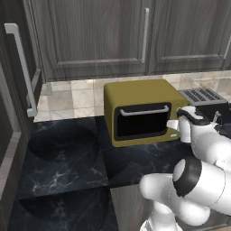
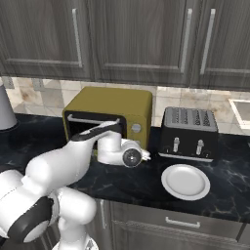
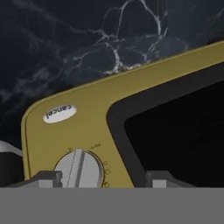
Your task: Pick up the bagel from the plate, place it on the toaster oven rack, close the door, and set the timer.
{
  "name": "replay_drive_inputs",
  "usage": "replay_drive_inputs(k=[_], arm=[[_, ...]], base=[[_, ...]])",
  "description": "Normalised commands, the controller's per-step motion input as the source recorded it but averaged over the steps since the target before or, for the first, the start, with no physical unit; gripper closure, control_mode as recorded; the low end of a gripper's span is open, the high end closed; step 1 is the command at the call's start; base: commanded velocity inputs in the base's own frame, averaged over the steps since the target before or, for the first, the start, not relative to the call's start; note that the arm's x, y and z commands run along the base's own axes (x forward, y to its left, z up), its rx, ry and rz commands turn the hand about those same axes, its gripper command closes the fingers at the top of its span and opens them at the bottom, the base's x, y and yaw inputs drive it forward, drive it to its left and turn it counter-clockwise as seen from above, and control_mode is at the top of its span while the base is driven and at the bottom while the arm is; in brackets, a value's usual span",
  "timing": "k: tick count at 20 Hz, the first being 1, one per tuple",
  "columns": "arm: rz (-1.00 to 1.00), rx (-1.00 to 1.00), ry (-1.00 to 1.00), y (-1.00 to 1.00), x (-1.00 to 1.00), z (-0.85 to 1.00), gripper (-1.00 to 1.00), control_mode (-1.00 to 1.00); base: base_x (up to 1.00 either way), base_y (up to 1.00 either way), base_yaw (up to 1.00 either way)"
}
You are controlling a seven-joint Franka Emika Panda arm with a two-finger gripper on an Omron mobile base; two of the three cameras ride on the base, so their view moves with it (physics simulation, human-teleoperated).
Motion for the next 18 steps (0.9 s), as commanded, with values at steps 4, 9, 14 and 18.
replay_drive_inputs(k=[4,9,14,18], arm=[[-0.17,-0.06,-0.05,-0.07,-1.00,0.53,-1.00,-1.00],[-0.19,-0.08,-0.03,-0.12,-1.00,0.61,-1.00,-1.00],[-0.13,-0.07,-0.01,-0.01,-0.82,0.68,-1.00,-1.00],[-0.04,-0.05,0.00,0.00,-0.29,0.68,-1.00,-1.00]], base=[[0.00,0.00,0.00],[0.00,0.00,0.00],[0.00,0.00,0.00],[0.00,0.00,0.00]])
